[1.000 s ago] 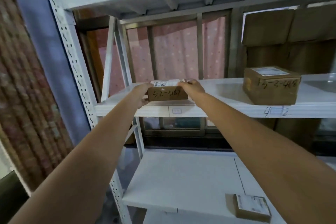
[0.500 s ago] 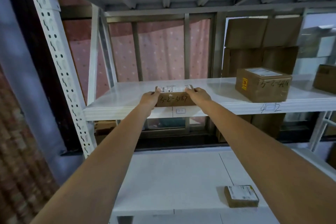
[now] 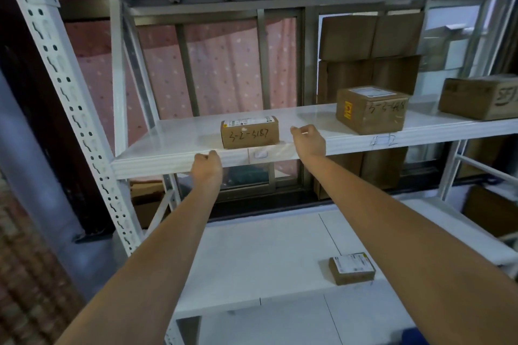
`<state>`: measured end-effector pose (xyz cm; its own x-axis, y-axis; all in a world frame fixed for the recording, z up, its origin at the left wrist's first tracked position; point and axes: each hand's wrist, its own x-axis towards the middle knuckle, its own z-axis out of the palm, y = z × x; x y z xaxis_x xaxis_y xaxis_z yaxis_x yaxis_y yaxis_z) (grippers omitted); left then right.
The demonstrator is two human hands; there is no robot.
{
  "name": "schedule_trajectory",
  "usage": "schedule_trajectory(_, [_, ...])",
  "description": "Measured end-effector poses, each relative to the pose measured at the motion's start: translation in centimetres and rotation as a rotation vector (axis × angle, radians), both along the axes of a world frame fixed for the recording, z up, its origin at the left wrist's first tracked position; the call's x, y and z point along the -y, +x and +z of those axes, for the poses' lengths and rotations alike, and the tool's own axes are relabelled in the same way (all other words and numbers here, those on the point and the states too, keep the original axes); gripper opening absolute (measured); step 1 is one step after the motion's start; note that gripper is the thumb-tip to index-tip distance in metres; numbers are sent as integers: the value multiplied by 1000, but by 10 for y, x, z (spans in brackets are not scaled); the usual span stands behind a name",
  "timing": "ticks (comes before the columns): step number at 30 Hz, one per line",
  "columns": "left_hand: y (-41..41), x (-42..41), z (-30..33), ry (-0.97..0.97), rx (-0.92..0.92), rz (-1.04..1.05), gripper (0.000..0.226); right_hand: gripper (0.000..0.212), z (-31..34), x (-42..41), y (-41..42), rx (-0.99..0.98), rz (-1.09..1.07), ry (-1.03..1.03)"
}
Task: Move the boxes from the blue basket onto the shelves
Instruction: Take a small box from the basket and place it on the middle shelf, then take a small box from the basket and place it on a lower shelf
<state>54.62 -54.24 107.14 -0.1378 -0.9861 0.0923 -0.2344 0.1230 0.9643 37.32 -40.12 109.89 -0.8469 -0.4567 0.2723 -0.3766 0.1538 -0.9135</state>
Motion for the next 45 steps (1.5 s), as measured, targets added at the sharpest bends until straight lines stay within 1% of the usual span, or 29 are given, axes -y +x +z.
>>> schedule_trajectory(3, [-10, -21, -28, 131, 97, -141, 40, 26, -20, -27, 1, 25, 10, 90])
schedule_trajectory(5, [-22, -41, -37, 235, 110, -214, 48, 25, -38, -50, -3, 38, 13, 153])
schedule_trajectory(6, [-30, -54, -37, 251, 130, -268, 50, 26, -46, -64, -8, 40, 9, 183])
schedule_trajectory(9, [-56, -97, -30, 196, 192, -452, 48, 37, -63, -112, -24, 48, -7, 242])
schedule_trajectory(12, [-88, -151, -19, 133, 180, -570, 45, 45, -70, -169, -44, 91, -51, 244])
schedule_trajectory(16, [-140, -232, -17, 86, 186, -659, 46, 47, -79, -255, -78, 114, -86, 239])
schedule_trajectory(18, [-167, -276, -21, 79, 209, -683, 37, 51, -83, -305, -97, 107, -105, 252])
schedule_trajectory(20, [-193, -324, -29, 71, 230, -726, 21, 55, -87, -357, -117, 109, -118, 263])
schedule_trajectory(21, [-207, -348, -33, 58, 238, -745, 19, 57, -89, -383, -127, 112, -124, 272])
schedule_trajectory(25, [-255, -438, -51, 7, 245, -815, 18, 56, -101, -479, -165, 126, -147, 311])
schedule_trajectory(29, [-294, -510, -64, 5, 281, -874, 17, 55, -117, -551, -194, 147, -167, 328])
schedule_trajectory(31, [-315, -539, -68, -1, 284, -896, 18, 57, -124, -577, -210, 151, -178, 351])
schedule_trajectory(33, [-336, -562, -74, -1, 311, -911, 15, 56, -132, -598, -228, 180, -191, 352])
schedule_trajectory(38, [-392, -598, -103, 7, 377, -948, 12, 54, -156, -632, -279, 203, -199, 352])
schedule_trajectory(40, [-423, -604, -118, 22, 386, -948, 34, 55, -163, -639, -306, 179, -181, 381])
schedule_trajectory(41, [-439, -606, -123, 25, 381, -947, 35, 54, -165, -641, -321, 167, -173, 390])
schedule_trajectory(44, [-491, -609, -131, 48, 344, -927, 10, 49, -171, -643, -370, 157, -171, 401])
schedule_trajectory(45, [-508, -608, -131, 65, 336, -910, 9, 47, -173, -642, -386, 162, -163, 412])
